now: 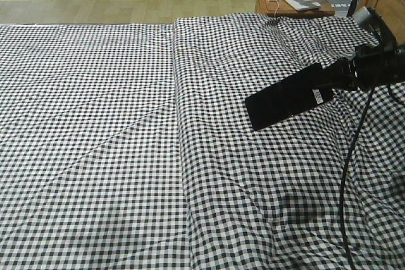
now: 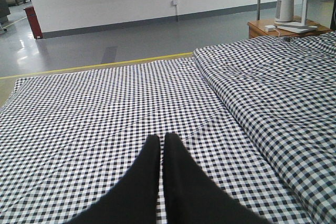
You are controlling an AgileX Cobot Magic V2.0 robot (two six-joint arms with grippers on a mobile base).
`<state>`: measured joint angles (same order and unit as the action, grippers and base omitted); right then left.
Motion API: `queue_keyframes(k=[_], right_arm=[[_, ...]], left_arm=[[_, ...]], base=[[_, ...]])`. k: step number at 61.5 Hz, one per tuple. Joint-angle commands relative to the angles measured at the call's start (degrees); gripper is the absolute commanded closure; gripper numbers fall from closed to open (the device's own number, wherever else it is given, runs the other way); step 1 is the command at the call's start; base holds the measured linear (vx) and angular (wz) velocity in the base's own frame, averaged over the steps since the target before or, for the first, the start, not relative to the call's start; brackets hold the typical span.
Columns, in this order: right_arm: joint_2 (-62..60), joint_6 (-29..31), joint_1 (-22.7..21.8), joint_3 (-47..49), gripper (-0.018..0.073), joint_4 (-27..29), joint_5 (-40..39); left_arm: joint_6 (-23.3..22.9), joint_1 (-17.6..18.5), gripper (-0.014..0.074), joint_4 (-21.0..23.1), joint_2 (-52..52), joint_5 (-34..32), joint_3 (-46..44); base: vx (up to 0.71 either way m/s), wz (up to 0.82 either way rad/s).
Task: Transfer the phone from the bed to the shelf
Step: 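Lift the phone off the bed with the right gripper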
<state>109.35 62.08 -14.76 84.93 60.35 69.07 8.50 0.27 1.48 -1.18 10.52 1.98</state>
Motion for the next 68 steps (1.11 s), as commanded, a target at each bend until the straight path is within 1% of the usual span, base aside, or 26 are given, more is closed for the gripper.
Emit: queue_keyframes(k=[1,5,7,11,17,23,36,58,68], right_arm=[[-7.79,5.93,-0.07,-4.21,0.0562,11.97,4.71],[-11.72,8.39,0.01,-8.09,0.0562,15.44,4.71],[-14.14,9.42,0.32,-9.96,0.0562,16.17,4.71],[-17.62,10.05,0.93,-12.15,0.0562,16.00,4.71],[-22.79,10.91,3.06,-14.94,0.0562,15.94,4.66],[-26.82,11.88,6.20,-16.19,0.0562,15.56,4.66],[-32.28,9.16,14.21,-16.19,0.0562,15.20,4.66],[-35.71,6.69,26.80,-16.19,0.0562,15.15,4.66],[-36.51,6.69,30.95,-16.19,0.0562,15.40,4.66]], left_arm=[[-0.33,0.33,0.0595,0.52,-0.25,-4.08,-1.32],[-0.33,0.33,0.0595,0.52,-0.25,-4.08,-1.32],[-0.33,0.33,0.0595,0.52,-0.25,-4.08,-1.32],[-0.33,0.33,0.0595,0.52,-0.25,-4.08,-1.32],[-0.33,0.33,0.0595,0.52,-0.25,-4.08,-1.32],[-0.33,0.33,0.0595,0.52,-0.25,-4.08,-1.32],[-0.33,0.33,0.0595,0.52,-0.25,-4.08,-1.32],[-0.33,0.33,0.0595,0.52,-0.25,-4.08,-1.32],[-0.33,0.33,0.0595,0.52,-0.25,-4.08,-1.32]], base=[[0.00,0.00],[0.00,0.00],[0.00,0.00],[0.00,0.00],[0.00,0.00],[0.00,0.00],[0.00,0.00],[0.00,0.00],[0.00,0.00]])
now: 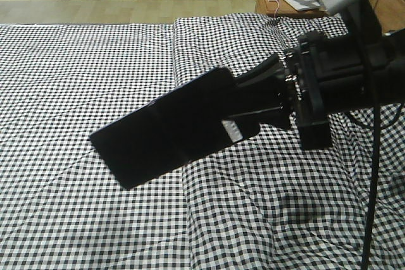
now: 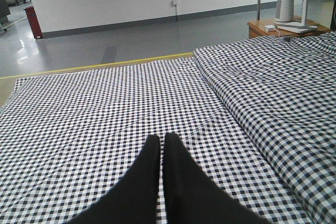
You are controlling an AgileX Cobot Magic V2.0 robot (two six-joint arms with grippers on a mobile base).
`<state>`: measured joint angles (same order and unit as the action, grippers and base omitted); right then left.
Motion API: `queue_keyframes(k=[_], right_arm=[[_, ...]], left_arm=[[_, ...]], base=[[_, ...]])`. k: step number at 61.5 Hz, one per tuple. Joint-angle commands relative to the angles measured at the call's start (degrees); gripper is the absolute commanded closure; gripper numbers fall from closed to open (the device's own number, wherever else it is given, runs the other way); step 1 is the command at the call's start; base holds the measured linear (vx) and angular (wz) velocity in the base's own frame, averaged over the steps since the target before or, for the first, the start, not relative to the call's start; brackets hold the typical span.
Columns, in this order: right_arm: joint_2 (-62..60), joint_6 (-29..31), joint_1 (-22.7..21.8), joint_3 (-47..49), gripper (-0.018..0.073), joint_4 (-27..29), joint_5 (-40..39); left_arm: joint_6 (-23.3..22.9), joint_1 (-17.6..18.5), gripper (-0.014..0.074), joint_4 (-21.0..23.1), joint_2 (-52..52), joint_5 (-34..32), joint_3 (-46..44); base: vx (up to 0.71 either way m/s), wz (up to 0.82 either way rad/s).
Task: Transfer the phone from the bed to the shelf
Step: 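Lift the phone off the bed with the right gripper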
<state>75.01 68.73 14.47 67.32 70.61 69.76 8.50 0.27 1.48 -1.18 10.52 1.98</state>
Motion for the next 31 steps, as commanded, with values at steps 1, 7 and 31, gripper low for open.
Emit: queue_keyframes(k=[1,7,31], right_arm=[[-2.17,0.04,2.20,1.42,0.0562,5.14,3.97],[-2.61,-0.18,3.95,1.42,0.0562,5.31,3.97],[-2.82,-0.75,4.76,1.42,0.0561,5.31,3.97]], left_arm=[[-0.33,0.33,0.0595,0.52,-0.25,-4.08,-1.32],[-0.33,0.33,0.0595,0.52,-0.25,-4.08,-1.32],[-0.33,0.33,0.0595,0.52,-0.25,-4.08,-1.32]], base=[[0.00,0.00],[0.00,0.00],[0.00,0.00]])
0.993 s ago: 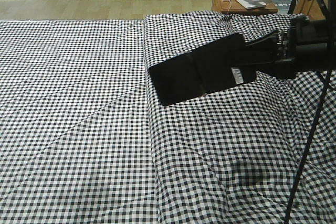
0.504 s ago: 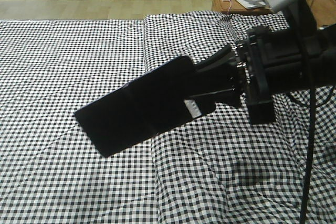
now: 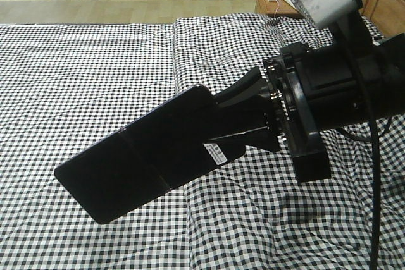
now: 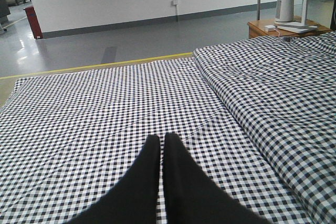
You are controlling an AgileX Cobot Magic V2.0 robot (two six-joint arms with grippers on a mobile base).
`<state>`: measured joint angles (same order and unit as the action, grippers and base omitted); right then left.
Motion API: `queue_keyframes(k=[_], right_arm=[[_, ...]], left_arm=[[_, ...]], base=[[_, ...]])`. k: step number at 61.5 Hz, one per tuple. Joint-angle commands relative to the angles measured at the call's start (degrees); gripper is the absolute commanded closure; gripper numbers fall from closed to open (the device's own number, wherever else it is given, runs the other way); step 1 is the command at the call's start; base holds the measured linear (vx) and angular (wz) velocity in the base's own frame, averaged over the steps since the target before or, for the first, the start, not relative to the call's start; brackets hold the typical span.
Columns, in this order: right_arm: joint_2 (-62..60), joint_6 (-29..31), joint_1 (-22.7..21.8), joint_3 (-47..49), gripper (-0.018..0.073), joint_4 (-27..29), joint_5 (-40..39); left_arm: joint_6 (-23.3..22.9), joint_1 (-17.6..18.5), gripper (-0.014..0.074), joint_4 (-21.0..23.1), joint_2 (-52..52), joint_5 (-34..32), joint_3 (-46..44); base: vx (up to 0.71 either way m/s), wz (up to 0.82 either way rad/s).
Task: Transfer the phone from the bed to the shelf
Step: 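Lift the phone off the bed with the right gripper, then hold the phone in the right gripper while the base drives to the shelf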
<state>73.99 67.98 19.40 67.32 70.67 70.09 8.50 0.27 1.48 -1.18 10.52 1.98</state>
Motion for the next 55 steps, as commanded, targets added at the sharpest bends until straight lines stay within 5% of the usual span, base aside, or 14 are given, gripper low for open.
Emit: queue_keyframes(k=[1,55], right_arm=[[-1.80,0.00,-0.17,1.42,0.0561,5.24,3.64],[-1.80,0.00,-0.17,1.42,0.0561,5.24,3.58]], left_arm=[[-0.33,0.33,0.0595,0.52,-0.25,-4.08,-1.32],[-0.33,0.33,0.0595,0.52,-0.25,-4.08,-1.32]], base=[[0.00,0.00],[-0.01,0.05]])
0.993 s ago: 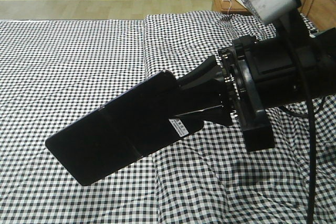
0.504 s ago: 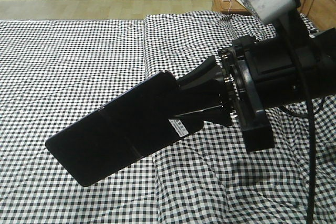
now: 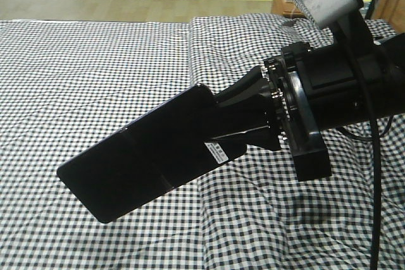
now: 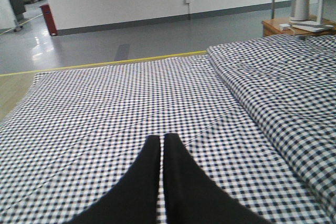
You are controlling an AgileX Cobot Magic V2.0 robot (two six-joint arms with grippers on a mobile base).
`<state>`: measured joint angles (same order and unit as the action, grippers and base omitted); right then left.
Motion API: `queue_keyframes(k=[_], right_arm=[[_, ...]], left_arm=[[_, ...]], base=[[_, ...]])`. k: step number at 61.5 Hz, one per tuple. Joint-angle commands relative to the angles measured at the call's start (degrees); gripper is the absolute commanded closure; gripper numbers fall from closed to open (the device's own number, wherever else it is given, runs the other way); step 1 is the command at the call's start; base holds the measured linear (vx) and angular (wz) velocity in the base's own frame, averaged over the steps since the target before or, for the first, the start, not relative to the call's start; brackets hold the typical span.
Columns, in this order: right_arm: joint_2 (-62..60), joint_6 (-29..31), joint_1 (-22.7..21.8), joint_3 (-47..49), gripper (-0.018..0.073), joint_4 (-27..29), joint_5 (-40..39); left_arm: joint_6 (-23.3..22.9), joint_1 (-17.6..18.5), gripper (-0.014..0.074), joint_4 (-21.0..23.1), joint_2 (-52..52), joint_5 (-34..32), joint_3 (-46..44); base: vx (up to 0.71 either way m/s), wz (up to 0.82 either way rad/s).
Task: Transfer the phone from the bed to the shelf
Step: 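Hold the phone in the right gripper while the base drives to the shelf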
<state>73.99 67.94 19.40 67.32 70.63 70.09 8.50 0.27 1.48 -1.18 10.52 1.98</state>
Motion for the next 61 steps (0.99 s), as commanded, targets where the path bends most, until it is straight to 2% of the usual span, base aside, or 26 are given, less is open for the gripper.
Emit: queue_keyframes(k=[1,61], right_arm=[[-1.80,0.04,-0.17,1.42,0.0561,5.29,3.58],[-1.80,0.04,-0.17,1.42,0.0561,5.29,3.58]], left_arm=[[-0.33,0.33,0.0595,0.52,-0.25,-4.08,-1.32],[-0.33,0.33,0.0595,0.52,-0.25,-4.08,-1.32]], base=[[-0.07,0.28],[-0.13,0.51]])
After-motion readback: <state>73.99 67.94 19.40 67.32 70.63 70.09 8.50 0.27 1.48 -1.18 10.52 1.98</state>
